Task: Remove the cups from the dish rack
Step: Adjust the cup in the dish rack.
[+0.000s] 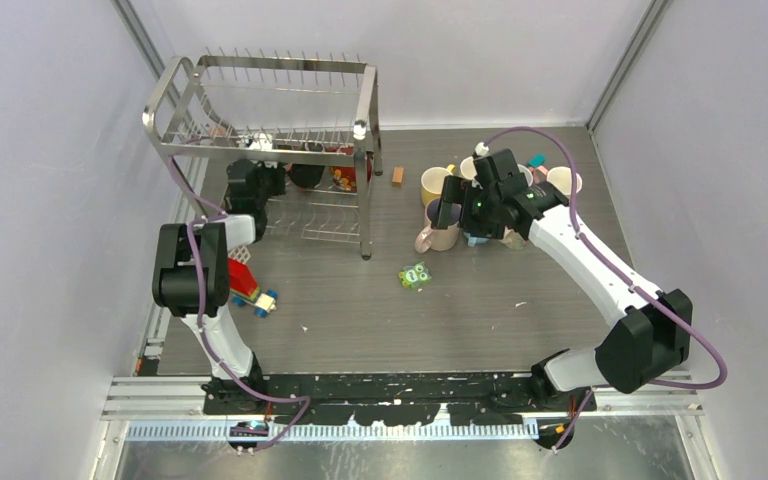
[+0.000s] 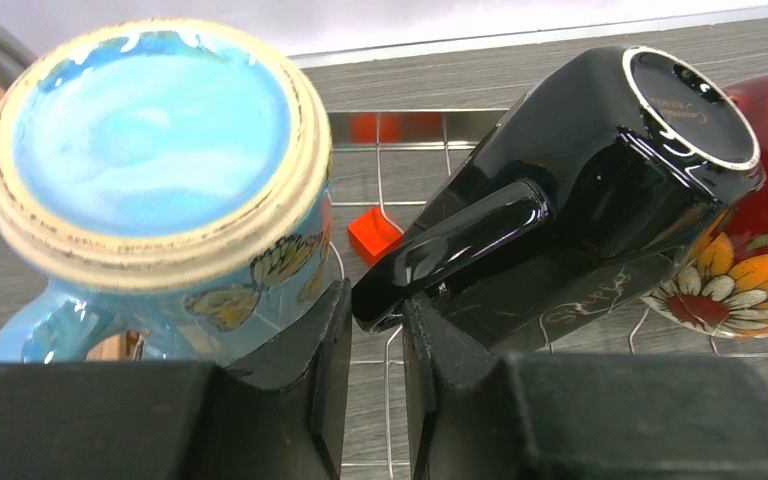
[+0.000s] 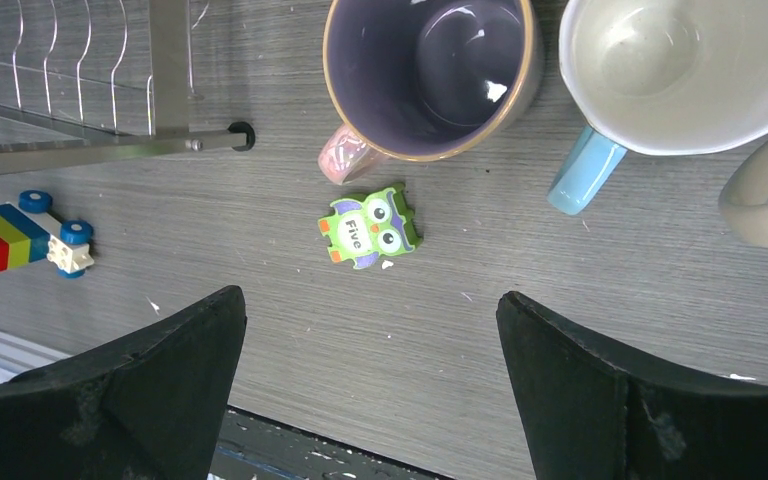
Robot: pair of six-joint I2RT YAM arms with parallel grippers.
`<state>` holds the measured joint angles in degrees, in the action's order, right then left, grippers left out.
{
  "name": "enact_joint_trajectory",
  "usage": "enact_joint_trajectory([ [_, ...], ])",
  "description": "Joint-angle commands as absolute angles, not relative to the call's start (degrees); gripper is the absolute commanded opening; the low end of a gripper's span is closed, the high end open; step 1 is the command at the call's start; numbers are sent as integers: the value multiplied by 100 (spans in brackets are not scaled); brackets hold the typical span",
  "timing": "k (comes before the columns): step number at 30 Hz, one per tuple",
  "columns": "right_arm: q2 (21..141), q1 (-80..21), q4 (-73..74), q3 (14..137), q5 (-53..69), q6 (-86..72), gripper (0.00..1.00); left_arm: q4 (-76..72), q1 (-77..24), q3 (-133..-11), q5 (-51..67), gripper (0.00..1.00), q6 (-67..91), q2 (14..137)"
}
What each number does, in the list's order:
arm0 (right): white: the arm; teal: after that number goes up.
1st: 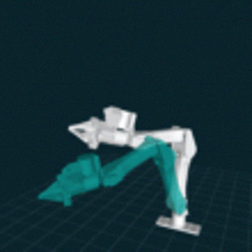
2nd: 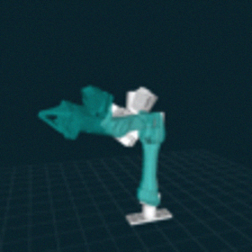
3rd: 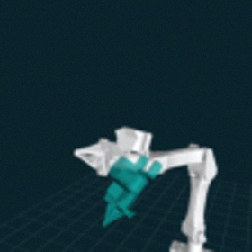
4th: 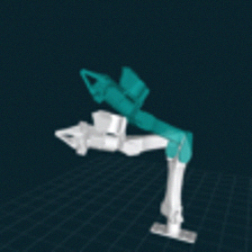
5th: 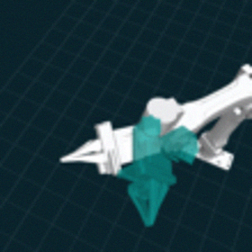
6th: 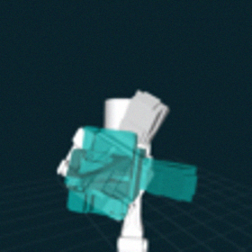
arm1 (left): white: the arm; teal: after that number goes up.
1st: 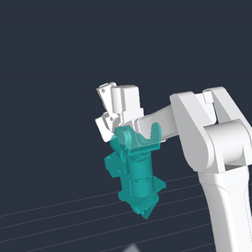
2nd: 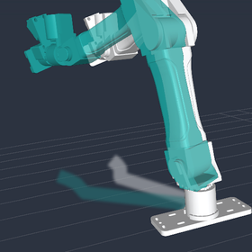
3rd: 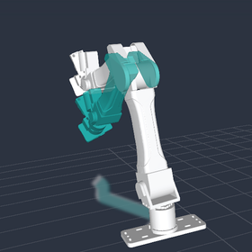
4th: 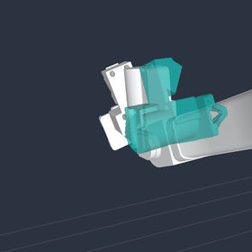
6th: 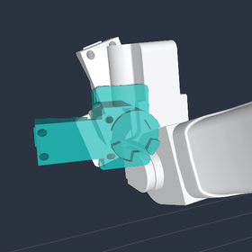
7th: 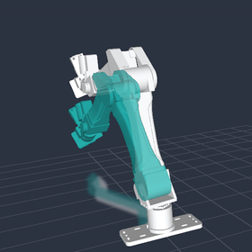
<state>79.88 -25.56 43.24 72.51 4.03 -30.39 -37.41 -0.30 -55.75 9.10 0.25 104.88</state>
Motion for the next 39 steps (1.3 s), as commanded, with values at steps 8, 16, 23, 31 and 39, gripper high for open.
enact_joint_trajectory([
  [8, 7851, -2600, 4009, 7105, 514, -3120, 100, -3683, -227, -5108, 935, 7, 519, 10141],
  [16, 7763, -2602, 3958, 7014, 531, -3137, 100, -3063, -280, -5222, 879, 6, 545, 9980],
  [23, 7705, -2610, 3908, 6912, 558, -3155, 100, -2788, -324, -5146, 931, 5, 523, 9776],
  [31, 7654, -2604, 3858, 6829, 583, -3164, 100, -2560, -369, -5049, 867, 5, 568, 9552],
  [39, 7639, -2610, 3866, 6820, 594, -3133, 100, -2373, -361, -5199, 779, 29, 459, 9562],
])
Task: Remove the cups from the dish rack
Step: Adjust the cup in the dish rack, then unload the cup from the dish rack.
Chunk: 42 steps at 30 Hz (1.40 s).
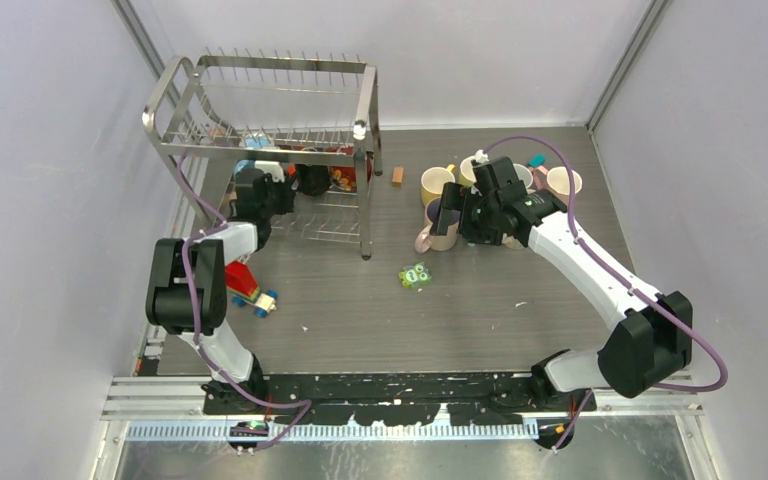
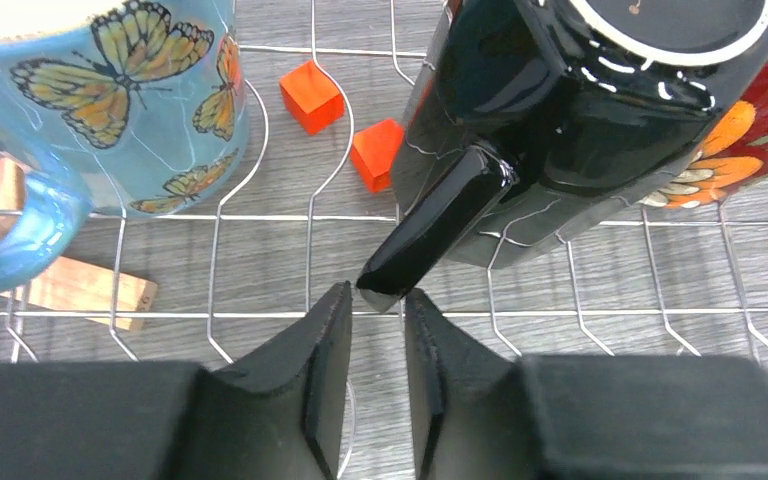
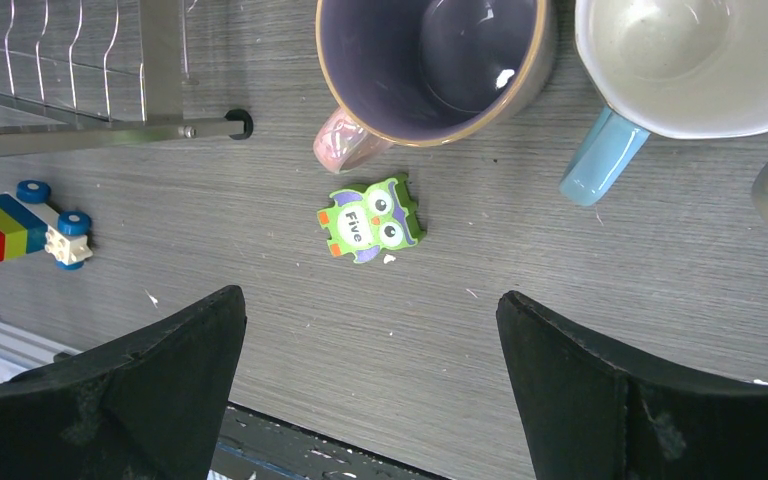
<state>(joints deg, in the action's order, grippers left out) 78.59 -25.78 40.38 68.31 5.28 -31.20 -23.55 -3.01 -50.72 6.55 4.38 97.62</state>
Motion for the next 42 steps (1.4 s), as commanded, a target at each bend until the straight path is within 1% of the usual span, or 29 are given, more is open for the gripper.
enact_joint_trajectory([
  [1, 7638, -2610, 3867, 6825, 590, -3137, 100, -2381, -355, -5232, 796, 33, 405, 9575],
  [3, 7633, -2606, 3871, 6820, 592, -3129, 100, -2352, -325, -5322, 863, 38, 277, 9620],
  [6, 7644, -2605, 3891, 6829, 587, -3124, 100, -2312, -259, -5509, 1131, 41, 50, 9715],
  [11, 7642, -2601, 3920, 6838, 563, -3112, 100, -2309, -41, -5727, 1723, 43, -254, 9846],
  [13, 7666, -2606, 3920, 6838, 567, -3107, 100, -2169, -27, -5886, 2025, 42, -340, 9957],
  [21, 7714, -2606, 3920, 6838, 583, -3103, 100, -1795, -26, -6173, 2588, 40, -688, 10215],
  [23, 7729, -2606, 3920, 6838, 588, -3101, 100, -1742, 131, -6221, 2688, 39, -713, 10249],
  [27, 7734, -2610, 3906, 6829, 583, -3103, 100, -1649, 141, -6295, 2777, 33, -637, 10291],
  [30, 7743, -2608, 3884, 6813, 589, -3111, 100, -1584, 140, -6309, 2818, 27, -508, 10297],
  [33, 7728, -2602, 3876, 6799, 602, -3124, 100, -1590, 123, -6247, 2780, 25, -382, 10248],
  [40, 7634, -2607, 3861, 6753, 606, -3145, 100, -1394, 49, -6150, 2497, 23, -264, 10049],
  [42, 7616, -2609, 3843, 6727, 625, -3155, 100, -1279, -170, -6190, 2301, 26, -255, 10059],
])
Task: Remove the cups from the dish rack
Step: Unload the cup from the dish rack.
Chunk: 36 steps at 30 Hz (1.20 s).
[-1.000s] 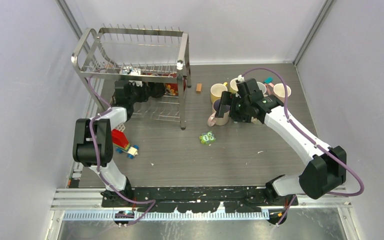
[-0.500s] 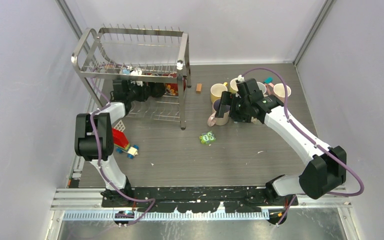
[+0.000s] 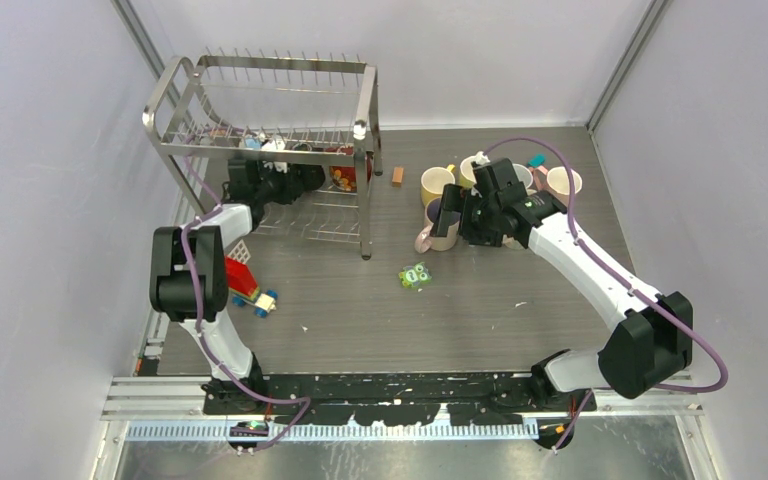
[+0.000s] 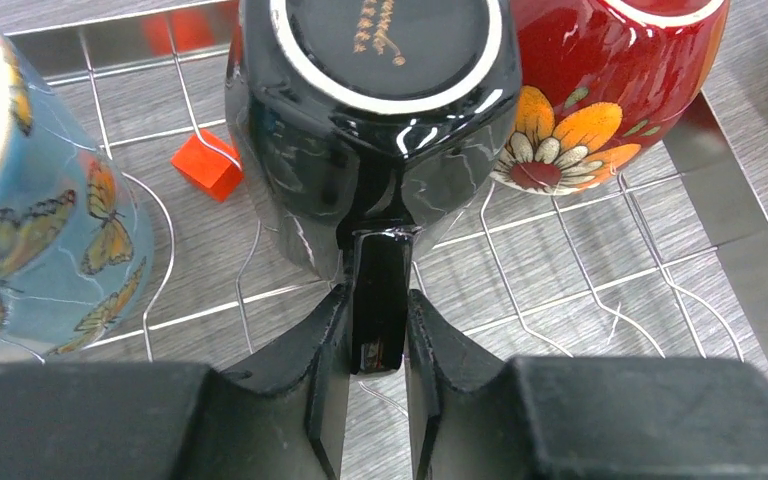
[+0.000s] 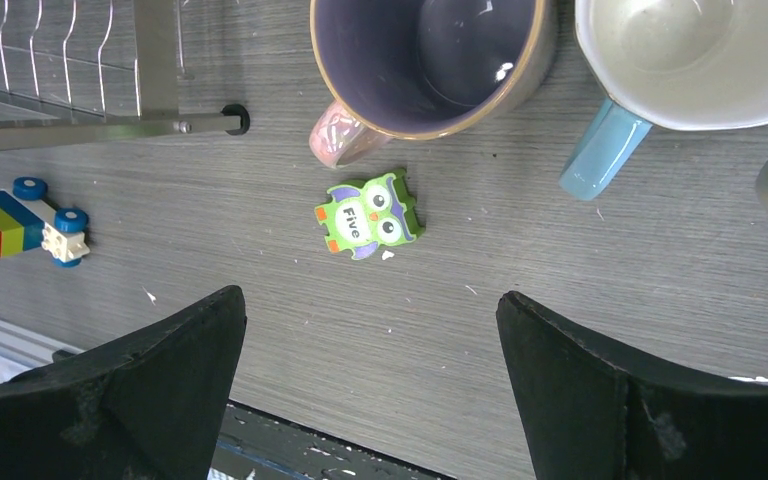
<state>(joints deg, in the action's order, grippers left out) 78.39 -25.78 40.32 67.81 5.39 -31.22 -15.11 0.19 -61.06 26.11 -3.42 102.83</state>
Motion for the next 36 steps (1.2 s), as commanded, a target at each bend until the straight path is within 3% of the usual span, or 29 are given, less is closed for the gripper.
enact_joint_trajectory([
  [1, 7608, -2610, 3841, 6713, 624, -3155, 100, -1226, -196, -6213, 2186, 28, -238, 10075],
  [5, 7574, -2610, 3838, 6689, 619, -3147, 100, -1094, -299, -6313, 1575, 33, -116, 10189],
  [12, 7576, -2605, 3850, 6684, 610, -3121, 100, -1265, -443, -6338, 1135, 32, -27, 10307],
  [23, 7576, -2608, 3841, 6664, 606, -3126, 100, -1573, -606, -6072, 493, 1, 212, 10084],
  [36, 7525, -2605, 3720, 6553, 690, -3182, 100, -1984, -1013, -5321, -295, 0, 832, 9265],
])
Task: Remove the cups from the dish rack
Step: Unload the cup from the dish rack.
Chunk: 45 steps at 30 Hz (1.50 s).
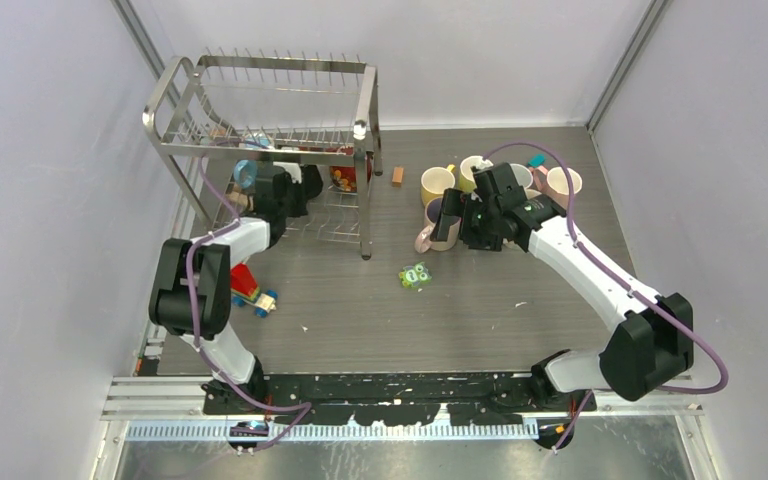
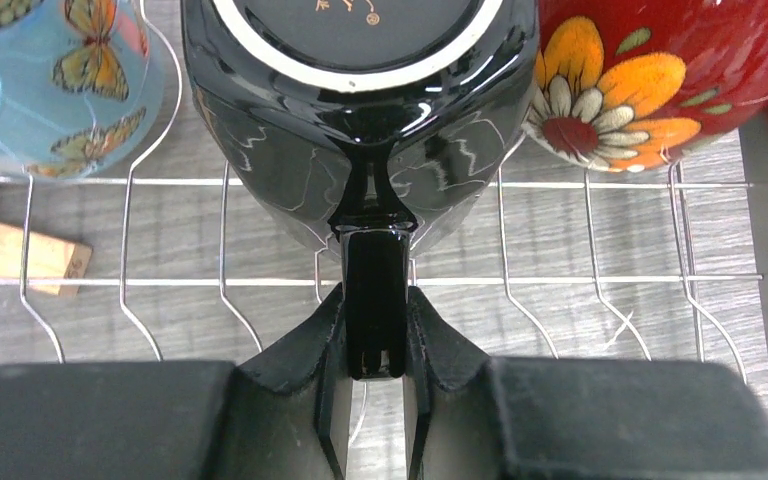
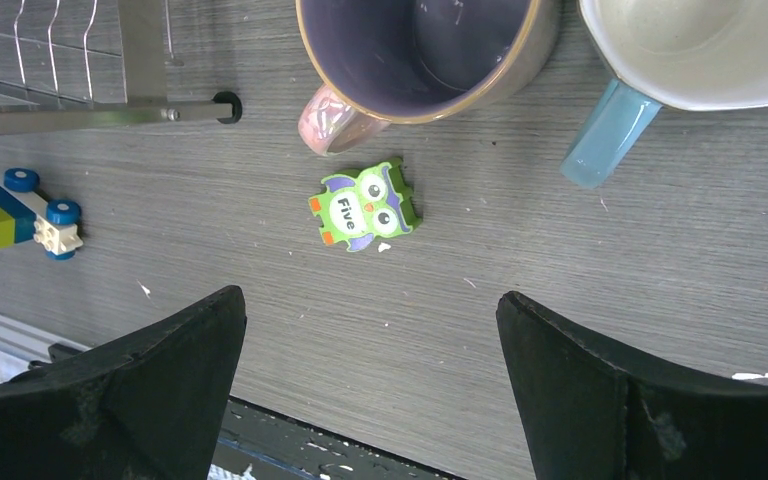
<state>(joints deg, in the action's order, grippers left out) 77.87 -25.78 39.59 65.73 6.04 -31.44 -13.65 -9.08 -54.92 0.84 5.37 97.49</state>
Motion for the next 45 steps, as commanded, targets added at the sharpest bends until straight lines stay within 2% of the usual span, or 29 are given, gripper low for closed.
enact_joint_trajectory([
  [1, 7524, -2610, 3711, 6544, 688, -3182, 100, -2036, -1037, -5255, -325, 0, 880, 9211],
  [28, 7576, -2609, 3507, 6452, 800, -3270, 100, -1899, -1777, -4019, -1491, 0, 1486, 7208],
  [45, 7424, -2677, 3298, 6265, 881, -3524, 100, -424, -2684, -3334, -2309, 0, 2429, 5371],
])
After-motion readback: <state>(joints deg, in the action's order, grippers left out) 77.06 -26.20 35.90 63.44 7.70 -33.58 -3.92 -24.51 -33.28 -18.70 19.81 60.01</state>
